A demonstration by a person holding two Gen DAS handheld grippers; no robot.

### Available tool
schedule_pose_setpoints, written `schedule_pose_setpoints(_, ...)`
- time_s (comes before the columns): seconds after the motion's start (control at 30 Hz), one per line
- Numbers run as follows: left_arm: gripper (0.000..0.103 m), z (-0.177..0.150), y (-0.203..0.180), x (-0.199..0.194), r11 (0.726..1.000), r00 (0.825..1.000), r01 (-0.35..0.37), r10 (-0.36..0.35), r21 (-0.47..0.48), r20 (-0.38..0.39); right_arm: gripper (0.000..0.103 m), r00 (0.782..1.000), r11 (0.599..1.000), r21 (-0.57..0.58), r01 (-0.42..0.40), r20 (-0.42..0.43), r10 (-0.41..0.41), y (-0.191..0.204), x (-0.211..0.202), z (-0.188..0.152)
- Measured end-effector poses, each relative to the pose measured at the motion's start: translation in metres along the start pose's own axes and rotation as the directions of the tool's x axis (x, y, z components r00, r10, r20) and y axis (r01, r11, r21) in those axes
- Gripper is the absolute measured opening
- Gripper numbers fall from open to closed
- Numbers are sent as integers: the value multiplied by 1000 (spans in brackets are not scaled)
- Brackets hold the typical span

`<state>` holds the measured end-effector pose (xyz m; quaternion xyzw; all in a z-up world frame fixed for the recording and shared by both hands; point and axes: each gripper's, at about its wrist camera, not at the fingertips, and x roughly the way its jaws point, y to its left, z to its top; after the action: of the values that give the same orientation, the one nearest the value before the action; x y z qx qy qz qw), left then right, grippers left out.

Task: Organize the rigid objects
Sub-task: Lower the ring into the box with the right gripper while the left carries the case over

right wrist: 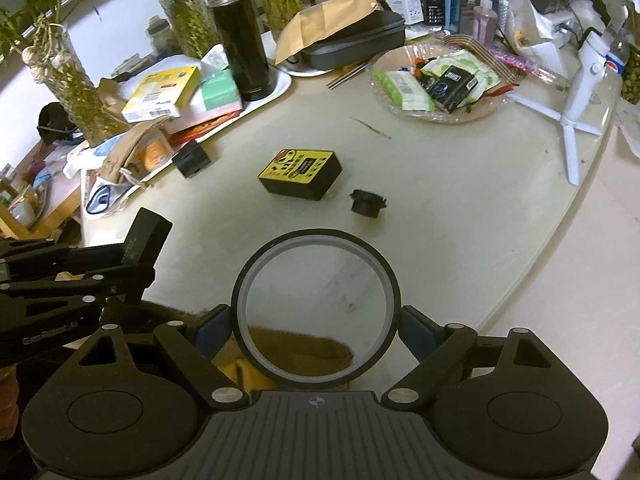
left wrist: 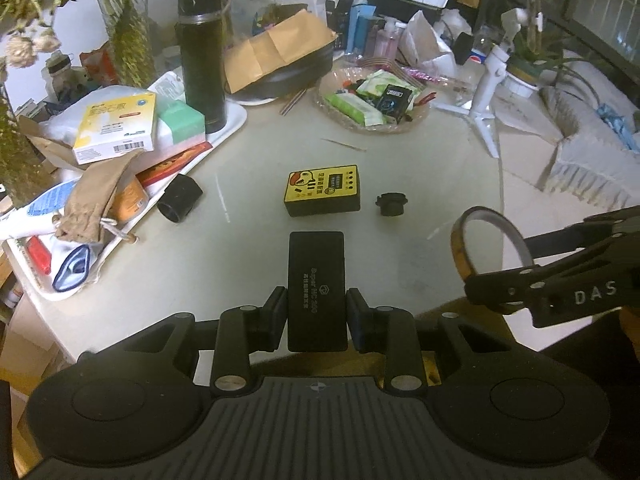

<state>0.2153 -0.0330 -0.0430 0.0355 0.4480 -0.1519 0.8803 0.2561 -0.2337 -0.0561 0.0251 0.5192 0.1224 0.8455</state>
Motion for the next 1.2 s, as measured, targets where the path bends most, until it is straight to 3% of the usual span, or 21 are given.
schedule_pose_setpoints(0.8,31,-54,4,-27,1000,998,-12,12,-2,-56,90,993,996,-18,-90,-77,89,20,-5,-43)
schedule_pose_setpoints(1.2,31,-63,6,-29,1000,998,-14,13,-9,-67,90,989,993,-47,-110,-102,105,31,-1,-47)
